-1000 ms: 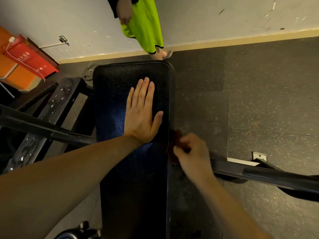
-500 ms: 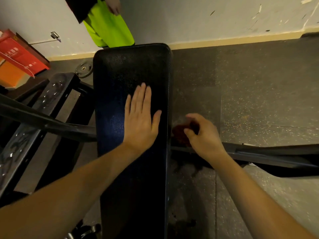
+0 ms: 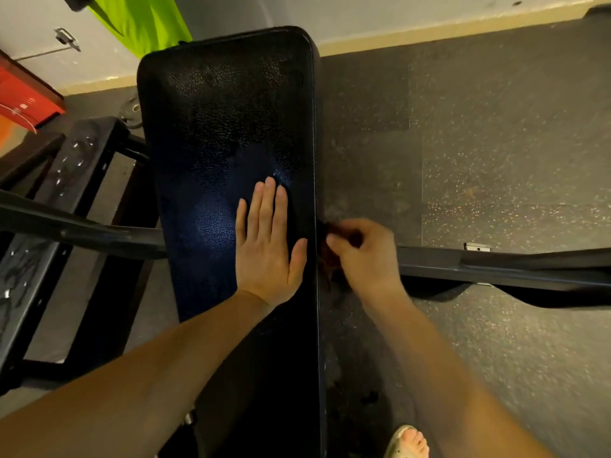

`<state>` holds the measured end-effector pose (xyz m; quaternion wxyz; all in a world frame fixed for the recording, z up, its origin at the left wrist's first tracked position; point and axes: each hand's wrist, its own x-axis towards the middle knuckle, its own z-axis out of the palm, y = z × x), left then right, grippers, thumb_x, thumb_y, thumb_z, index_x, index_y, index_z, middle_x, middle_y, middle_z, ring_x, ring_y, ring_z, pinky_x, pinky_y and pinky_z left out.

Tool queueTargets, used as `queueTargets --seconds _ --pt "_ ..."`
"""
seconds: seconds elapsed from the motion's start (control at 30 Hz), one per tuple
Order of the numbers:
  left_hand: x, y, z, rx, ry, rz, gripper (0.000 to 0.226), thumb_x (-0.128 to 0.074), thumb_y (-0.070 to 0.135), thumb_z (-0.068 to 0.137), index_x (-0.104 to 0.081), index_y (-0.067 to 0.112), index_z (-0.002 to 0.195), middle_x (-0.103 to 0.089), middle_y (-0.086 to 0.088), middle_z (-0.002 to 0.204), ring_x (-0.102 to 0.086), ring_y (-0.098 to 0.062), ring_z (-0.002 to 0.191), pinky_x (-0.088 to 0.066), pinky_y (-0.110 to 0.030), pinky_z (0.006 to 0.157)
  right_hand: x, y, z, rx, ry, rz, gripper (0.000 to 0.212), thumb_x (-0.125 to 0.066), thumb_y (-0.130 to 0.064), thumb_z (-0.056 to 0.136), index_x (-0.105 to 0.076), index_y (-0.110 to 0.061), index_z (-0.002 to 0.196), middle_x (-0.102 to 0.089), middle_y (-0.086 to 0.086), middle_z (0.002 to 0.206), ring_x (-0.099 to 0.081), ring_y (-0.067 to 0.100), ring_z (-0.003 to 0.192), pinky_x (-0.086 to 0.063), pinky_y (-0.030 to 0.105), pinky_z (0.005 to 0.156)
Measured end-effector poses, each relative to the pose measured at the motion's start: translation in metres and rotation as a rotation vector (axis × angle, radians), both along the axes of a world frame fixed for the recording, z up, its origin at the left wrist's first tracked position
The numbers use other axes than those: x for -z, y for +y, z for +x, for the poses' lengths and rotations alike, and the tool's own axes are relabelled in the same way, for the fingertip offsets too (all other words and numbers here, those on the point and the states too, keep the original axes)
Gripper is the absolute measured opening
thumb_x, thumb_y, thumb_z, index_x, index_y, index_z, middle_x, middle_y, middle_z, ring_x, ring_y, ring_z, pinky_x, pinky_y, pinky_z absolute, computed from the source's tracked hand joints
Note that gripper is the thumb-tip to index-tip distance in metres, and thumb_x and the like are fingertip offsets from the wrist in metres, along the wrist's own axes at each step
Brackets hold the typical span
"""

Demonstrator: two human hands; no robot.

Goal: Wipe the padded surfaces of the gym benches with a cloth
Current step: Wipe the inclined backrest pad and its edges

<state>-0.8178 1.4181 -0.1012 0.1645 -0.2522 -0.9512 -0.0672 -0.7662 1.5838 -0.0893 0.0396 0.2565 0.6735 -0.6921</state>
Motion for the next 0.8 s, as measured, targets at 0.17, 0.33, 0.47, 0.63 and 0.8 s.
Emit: queueTargets --seconds 0.17,0.33,0.47,0.63,0.8 --pt "0.002 0.001 0.001 0.004 0.001 -0.006 0.074 -0.029 0.042 0.103 -0.017 -0.004 0.160 -0.012 -0.021 0.169 -0.005 -0.032 0.159 -0.009 -0.057 0.127 0.009 -0.011 0.037 -0.069 -0.095 0.002 0.008 -0.069 -0.012 0.094 -0.070 -0.020 0.096 -0.073 -0.004 0.086 -0.071 0.006 0.080 -0.056 0.017 0.069" --pt "0.003 0.000 -0.001 -0.003 0.002 -0.016 0.075 -0.028 0.043 0.102 -0.018 -0.004 0.159 -0.012 -0.021 0.169 -0.005 -0.032 0.159 -0.010 -0.058 0.126 -0.006 0.009 -0.006 -0.059 -0.025 0.087 0.007 -0.072 -0.016 0.091 -0.070 -0.020 0.086 -0.071 -0.004 0.078 -0.069 0.004 0.071 -0.055 0.022 0.065" --pt "0.002 0.001 -0.001 0.000 0.010 -0.008 0.075 -0.029 0.042 0.102 -0.019 -0.005 0.159 -0.013 -0.021 0.169 -0.005 -0.032 0.159 -0.010 -0.057 0.126 -0.005 -0.004 0.010 -0.045 -0.020 0.031 0.010 -0.069 -0.013 0.094 -0.067 -0.022 0.089 -0.069 -0.007 0.077 -0.067 -0.002 0.072 -0.050 0.012 0.061" --pt "0.003 0.001 0.000 0.002 0.018 -0.009 0.074 -0.029 0.042 0.102 -0.019 -0.004 0.159 -0.014 -0.021 0.169 -0.007 -0.033 0.158 -0.011 -0.058 0.126 0.013 -0.001 0.032 -0.228 -0.197 0.065 0.011 -0.068 -0.011 0.093 -0.069 -0.021 0.086 -0.073 -0.001 0.081 -0.072 0.010 0.077 -0.061 0.030 0.073" --pt "0.003 0.001 -0.001 -0.003 0.022 -0.010 0.075 -0.027 0.044 0.102 -0.017 -0.003 0.160 -0.012 -0.020 0.169 -0.006 -0.032 0.159 -0.010 -0.057 0.127 -0.007 0.007 -0.016 -0.019 0.026 0.084 0.012 -0.067 -0.014 0.094 -0.068 -0.022 0.086 -0.069 -0.003 0.076 -0.068 0.003 0.068 -0.054 0.016 0.060"
